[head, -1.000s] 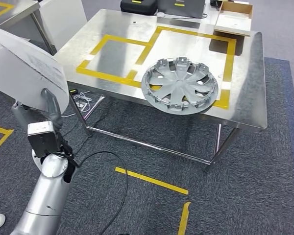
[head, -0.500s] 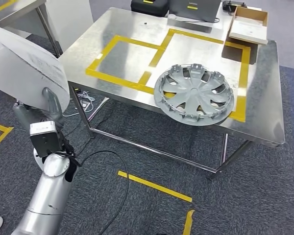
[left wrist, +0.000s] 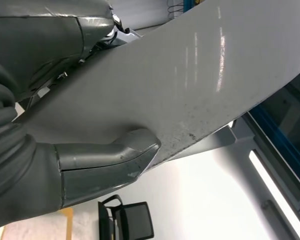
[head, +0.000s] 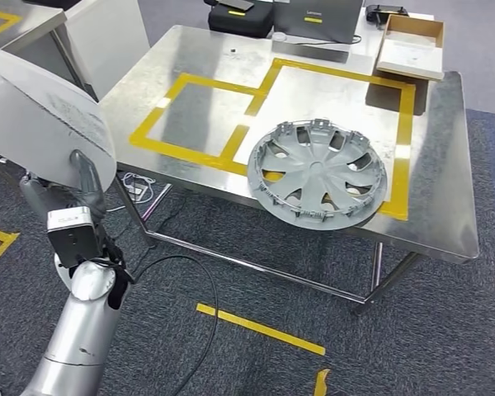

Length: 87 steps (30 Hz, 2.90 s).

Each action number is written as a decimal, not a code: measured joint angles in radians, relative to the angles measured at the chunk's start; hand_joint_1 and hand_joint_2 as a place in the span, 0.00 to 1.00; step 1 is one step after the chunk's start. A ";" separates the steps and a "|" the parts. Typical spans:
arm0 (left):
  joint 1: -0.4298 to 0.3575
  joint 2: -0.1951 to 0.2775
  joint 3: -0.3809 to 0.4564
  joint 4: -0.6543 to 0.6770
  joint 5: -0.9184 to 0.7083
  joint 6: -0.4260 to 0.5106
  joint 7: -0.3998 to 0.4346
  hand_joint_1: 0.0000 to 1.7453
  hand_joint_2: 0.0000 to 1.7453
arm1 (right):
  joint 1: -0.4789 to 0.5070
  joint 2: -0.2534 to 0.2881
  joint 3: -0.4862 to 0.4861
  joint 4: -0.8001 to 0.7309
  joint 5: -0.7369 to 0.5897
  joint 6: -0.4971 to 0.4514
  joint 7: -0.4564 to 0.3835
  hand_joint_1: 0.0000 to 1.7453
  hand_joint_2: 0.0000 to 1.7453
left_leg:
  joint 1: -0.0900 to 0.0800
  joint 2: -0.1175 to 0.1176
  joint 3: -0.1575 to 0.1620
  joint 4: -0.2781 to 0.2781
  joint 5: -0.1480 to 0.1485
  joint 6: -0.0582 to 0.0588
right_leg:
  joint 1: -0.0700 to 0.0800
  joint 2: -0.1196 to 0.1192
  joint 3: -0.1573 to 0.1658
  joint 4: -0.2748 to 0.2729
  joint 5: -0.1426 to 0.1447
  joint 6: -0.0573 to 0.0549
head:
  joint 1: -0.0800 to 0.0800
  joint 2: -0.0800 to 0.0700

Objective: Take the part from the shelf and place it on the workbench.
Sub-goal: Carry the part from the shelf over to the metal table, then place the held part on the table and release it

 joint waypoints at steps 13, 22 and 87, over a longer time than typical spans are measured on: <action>-0.006 0.002 0.003 0.000 0.005 -0.001 0.002 1.00 1.00 | -0.005 0.000 0.000 0.000 0.002 0.000 0.000 0.00 0.00 | -0.007 0.002 0.068 -0.201 0.107 0.058 | -0.004 -0.001 -0.164 0.275 -0.109 0.052 | 0.009 0.000; -0.005 -0.001 0.003 0.000 0.006 -0.001 0.003 1.00 1.00 | 0.000 -0.001 0.000 0.000 0.003 0.001 0.001 0.00 0.00 | -0.015 -0.002 0.130 -0.196 0.061 0.034 | 0.016 -0.001 -0.091 0.015 0.033 0.005 | 0.010 0.000; -0.290 0.052 -0.153 0.389 -0.164 -0.318 0.250 1.00 1.00 | -0.223 -0.015 -0.117 -0.002 -0.168 -0.011 0.201 0.00 0.00 | -0.001 0.006 0.002 -0.126 0.097 -0.001 | -0.011 0.013 -0.054 0.010 0.033 0.017 | 0.016 0.000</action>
